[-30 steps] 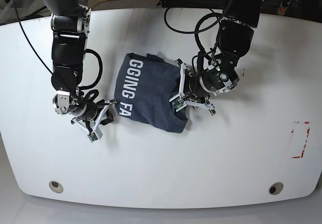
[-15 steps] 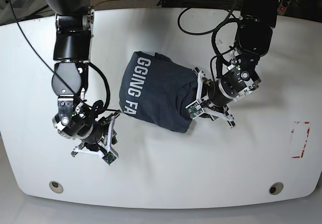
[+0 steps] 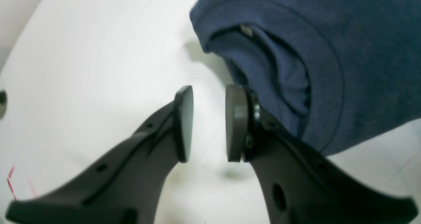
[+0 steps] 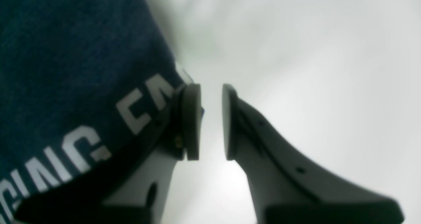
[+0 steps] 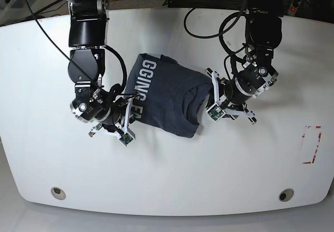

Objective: Fold the T-shirt properly
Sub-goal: 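Press and square the folded bundle with both grippers, then grasp the folded bundle with the left gripper and carry it to the table edge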

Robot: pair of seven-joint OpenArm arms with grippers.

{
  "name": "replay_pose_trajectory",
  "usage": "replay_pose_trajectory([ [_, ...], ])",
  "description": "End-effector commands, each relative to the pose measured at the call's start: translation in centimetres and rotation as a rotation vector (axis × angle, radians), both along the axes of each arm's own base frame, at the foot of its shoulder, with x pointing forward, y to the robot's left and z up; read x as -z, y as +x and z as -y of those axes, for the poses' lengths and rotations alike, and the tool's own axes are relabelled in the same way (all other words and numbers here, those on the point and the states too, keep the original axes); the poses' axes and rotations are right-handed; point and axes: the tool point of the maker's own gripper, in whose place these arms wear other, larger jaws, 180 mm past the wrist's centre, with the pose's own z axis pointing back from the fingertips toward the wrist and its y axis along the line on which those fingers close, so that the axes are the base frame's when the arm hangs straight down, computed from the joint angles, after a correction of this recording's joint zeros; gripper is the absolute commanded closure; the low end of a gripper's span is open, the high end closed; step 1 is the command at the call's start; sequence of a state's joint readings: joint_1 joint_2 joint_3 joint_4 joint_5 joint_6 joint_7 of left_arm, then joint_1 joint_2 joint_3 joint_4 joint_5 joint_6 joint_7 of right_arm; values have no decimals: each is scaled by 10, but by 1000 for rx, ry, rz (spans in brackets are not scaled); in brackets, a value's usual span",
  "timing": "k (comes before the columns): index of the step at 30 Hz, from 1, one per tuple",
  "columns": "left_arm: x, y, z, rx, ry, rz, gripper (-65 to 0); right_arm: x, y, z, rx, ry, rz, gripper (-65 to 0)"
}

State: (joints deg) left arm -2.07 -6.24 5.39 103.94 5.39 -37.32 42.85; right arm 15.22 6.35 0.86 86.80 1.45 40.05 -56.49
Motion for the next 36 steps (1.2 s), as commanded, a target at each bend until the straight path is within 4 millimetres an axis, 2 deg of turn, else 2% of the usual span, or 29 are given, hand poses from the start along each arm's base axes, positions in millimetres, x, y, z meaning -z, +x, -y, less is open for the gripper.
replay_pose_trajectory([
  [1,-14,8,0,-15,-19,38,-153,-6,2,-3,-5,26,33,-103],
  [3,-11,8,-4,-44,-8,10,-167,8,-12,-3,-5,26,-4,-103],
  [5,-11,9,-11,-88,-3,-10,-208,16,-26,-4,-7,24,-22,-103],
  [10,-31,17,-10,-148,-52,21,-379,35,-68,-15,-32,31,-72,-108],
  [13,-37,17,-3,-165,-85,33,-429,41,-94,-39,-96,43,-96,-105],
  [18,-38,17,4,-204,-134,27,-435,35,-123,-78,-157,95,-106,-108],
  [20,-32,11,10,-206,-154,4,-435,31,-132,-98,-191,115,-119,-108],
  [24,-28,7,16,-206,-171,-12,-435,25,-139,-132,-245,157,-131,-108],
  [26,-21,2,16,-209,-170,-30,-435,14,-134,-149,-251,198,-112,-108],
  [28,-16,-3,16,-210,-168,-47,-432,8,-131,-158,-254,213,-104,-108],
  [31,-9,-10,16,-212,-166,-67,-429,1,-125,-160,-254,223,-98,-108],
  [34,-5,-18,11,-244,-172,-78,-428,-12,-117,-163,-247,321,-93,-108],
  [36,-3,-21,5,-289,-186,-81,-429,-16,-108,-151,-204,369,-88,-108],
])
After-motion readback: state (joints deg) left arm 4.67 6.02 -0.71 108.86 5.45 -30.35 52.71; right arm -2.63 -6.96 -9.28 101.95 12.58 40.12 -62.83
